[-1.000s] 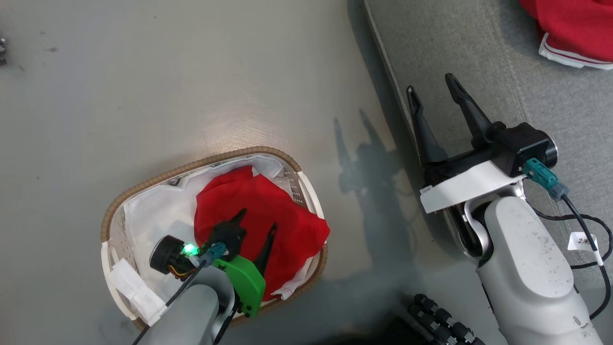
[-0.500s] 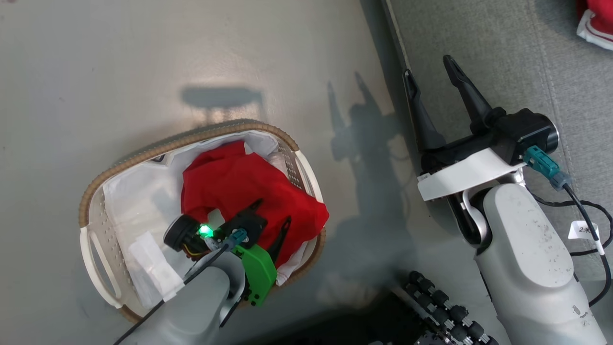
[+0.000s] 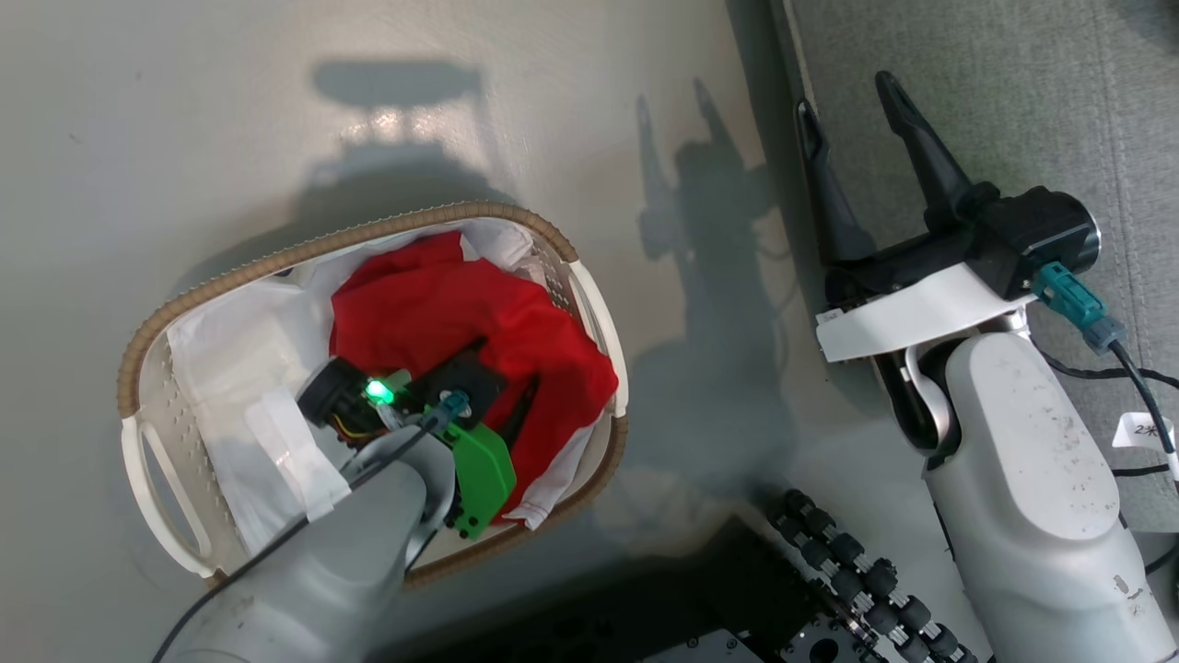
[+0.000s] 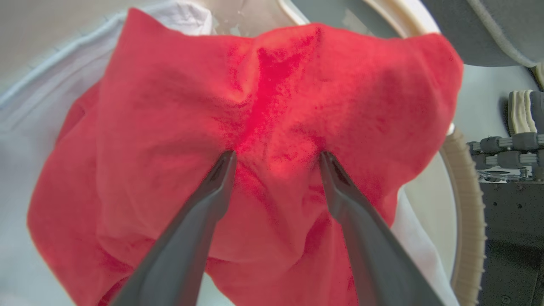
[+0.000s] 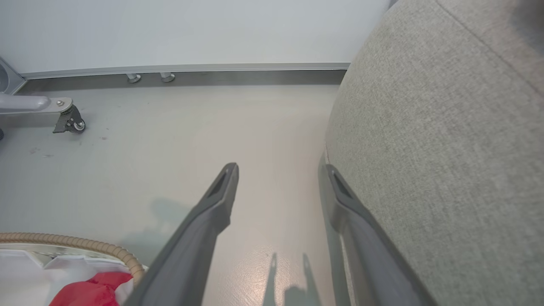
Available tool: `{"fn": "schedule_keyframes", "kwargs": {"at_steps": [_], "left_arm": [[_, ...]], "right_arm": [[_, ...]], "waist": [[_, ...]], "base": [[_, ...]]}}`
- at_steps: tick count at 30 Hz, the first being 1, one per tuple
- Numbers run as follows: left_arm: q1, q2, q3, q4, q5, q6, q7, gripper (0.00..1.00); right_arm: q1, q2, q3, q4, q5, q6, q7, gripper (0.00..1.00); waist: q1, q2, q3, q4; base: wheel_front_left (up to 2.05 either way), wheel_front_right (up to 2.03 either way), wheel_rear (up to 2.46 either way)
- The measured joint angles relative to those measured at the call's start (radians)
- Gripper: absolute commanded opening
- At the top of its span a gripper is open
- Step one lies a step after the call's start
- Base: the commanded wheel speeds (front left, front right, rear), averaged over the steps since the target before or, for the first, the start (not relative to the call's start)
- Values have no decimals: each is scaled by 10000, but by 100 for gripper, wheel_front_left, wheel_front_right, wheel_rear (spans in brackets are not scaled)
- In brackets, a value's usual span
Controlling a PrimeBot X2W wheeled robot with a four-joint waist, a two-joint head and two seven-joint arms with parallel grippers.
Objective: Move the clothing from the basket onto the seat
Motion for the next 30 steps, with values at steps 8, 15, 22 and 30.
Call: {"fn": "schedule_keyframes", "kwargs": {"at_steps": [8, 15, 22, 30], "left_arm": [[-601, -263, 107, 516, 284, 0, -2, 100], [-780, -391, 236, 1030, 420, 15, -2, 100], [-842, -476, 247, 1551, 397, 13, -2, 0], [-619, -242, 792, 1218, 48, 10, -2, 0]], "right_arm": [[-59, 0, -157, -171, -184, 0, 0, 100], [-21, 0, -219, -332, -232, 0, 0, 100], [-36, 6, -274, -337, -157, 0, 0, 100], [-252, 4, -56, -111, 213, 0, 0, 100]], "waist": [[0, 0, 381, 118], [0, 0, 502, 222], [0, 0, 445, 193], [0, 0, 2, -67]], "base": [[0, 0, 0], [0, 0, 0], [0, 0, 0], [0, 0, 0]]}}
